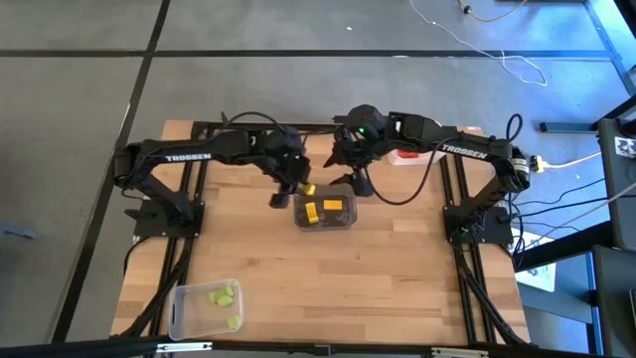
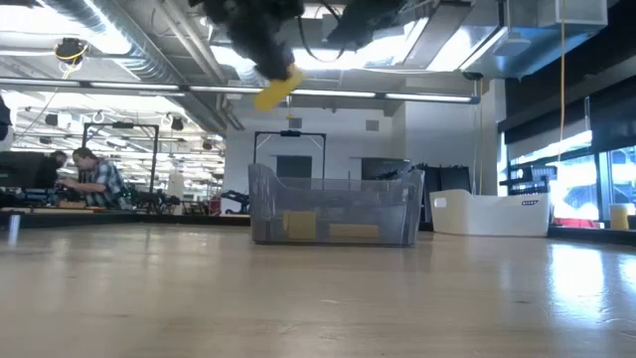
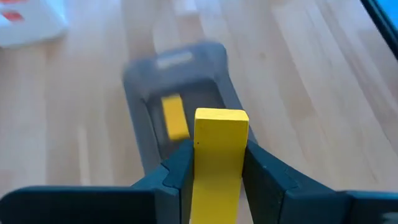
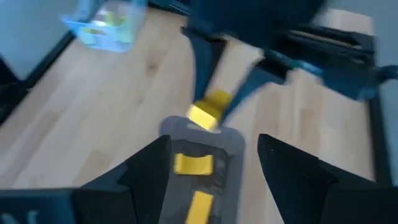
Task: Sort & place blocks by color
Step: Put the yellow block into the black bin, then return to Home Position
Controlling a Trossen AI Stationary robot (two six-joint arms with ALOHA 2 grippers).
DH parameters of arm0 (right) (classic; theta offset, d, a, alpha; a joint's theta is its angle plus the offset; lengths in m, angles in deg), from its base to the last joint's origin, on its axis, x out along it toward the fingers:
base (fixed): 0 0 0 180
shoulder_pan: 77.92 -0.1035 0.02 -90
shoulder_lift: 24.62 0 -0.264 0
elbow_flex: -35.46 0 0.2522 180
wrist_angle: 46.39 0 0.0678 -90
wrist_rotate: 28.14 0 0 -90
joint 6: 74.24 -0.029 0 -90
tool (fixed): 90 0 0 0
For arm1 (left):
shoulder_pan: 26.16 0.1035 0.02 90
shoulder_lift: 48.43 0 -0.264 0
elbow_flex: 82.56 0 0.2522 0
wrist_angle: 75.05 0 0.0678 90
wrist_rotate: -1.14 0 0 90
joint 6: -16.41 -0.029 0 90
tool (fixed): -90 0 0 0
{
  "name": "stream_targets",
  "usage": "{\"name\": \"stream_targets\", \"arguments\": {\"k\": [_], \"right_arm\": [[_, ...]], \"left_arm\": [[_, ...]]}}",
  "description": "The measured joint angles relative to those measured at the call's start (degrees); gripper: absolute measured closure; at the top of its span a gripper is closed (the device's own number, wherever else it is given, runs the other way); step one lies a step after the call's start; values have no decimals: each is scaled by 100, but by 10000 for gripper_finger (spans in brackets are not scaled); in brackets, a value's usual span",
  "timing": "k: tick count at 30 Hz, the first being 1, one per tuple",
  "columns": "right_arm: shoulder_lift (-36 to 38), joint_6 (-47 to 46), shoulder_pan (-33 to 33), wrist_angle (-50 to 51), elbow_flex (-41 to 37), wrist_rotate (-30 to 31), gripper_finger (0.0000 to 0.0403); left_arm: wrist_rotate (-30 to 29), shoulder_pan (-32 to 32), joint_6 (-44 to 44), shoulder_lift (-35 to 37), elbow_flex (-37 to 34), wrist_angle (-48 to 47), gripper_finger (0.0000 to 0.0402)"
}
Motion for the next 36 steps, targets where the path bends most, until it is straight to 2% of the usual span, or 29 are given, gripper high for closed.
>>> {"name": "stream_targets", "arguments": {"k": [2,8,13,18,25,36], "right_arm": [[9,9,0,97,0,-208,161],[149,-28,-22,508,-2,-857,161],[363,-37,-105,727,-2,-866,161],[607,-37,-208,804,0,-864,161],[811,-37,-232,848,0,-802,161],[811,-54,-232,897,0,-761,161]], "left_arm": [[-116,-53,207,-148,11,398,302],[-161,-115,626,-817,0,791,302],[-122,-211,796,-1336,3,1245,301],[-133,-335,816,-1714,2,1247,298],[-519,-548,947,-1995,-1,1309,277],[-749,-584,939,-2161,0,1405,280]]}}
